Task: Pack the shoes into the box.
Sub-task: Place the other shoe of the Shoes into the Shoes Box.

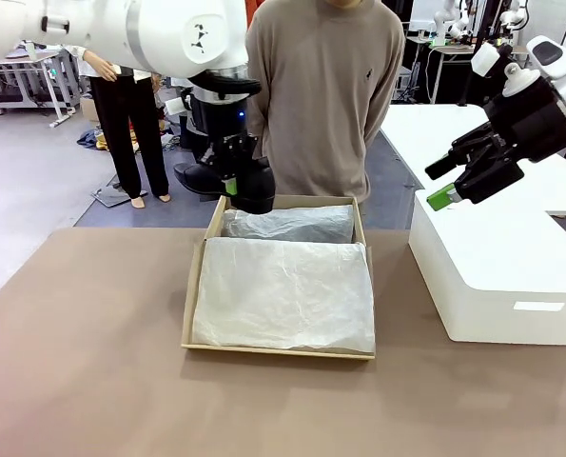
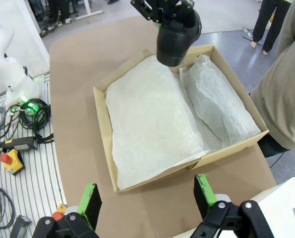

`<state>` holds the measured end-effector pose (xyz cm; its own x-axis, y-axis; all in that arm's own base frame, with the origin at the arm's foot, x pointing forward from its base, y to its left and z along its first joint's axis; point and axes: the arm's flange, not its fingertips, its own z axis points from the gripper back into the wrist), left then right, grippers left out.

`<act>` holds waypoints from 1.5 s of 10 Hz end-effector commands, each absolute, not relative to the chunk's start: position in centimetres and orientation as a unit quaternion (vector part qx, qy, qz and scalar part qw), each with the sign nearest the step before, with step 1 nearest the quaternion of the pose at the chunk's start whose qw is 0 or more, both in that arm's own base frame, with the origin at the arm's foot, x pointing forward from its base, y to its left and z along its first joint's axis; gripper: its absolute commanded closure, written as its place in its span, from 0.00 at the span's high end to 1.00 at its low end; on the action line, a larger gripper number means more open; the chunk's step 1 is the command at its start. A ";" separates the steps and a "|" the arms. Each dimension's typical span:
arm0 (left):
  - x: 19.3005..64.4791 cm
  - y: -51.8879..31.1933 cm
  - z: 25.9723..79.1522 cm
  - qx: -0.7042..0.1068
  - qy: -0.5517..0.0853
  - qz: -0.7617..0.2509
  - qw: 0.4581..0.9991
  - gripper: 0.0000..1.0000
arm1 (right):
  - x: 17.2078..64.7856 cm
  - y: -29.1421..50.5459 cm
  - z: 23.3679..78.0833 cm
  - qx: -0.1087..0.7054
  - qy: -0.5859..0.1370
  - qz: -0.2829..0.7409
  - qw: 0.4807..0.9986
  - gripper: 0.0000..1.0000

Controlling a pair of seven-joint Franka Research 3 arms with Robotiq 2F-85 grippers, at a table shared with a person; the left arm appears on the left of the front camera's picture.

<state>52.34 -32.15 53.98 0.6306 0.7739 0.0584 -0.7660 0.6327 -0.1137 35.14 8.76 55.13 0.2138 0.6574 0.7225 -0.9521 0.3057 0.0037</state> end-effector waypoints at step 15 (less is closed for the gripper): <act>52.8 -45.0 51.5 -0.046 -0.062 0.589 0.804 0.00 | 35.4 8.9 55.1 0.242 -0.328 0.547 0.731 1.00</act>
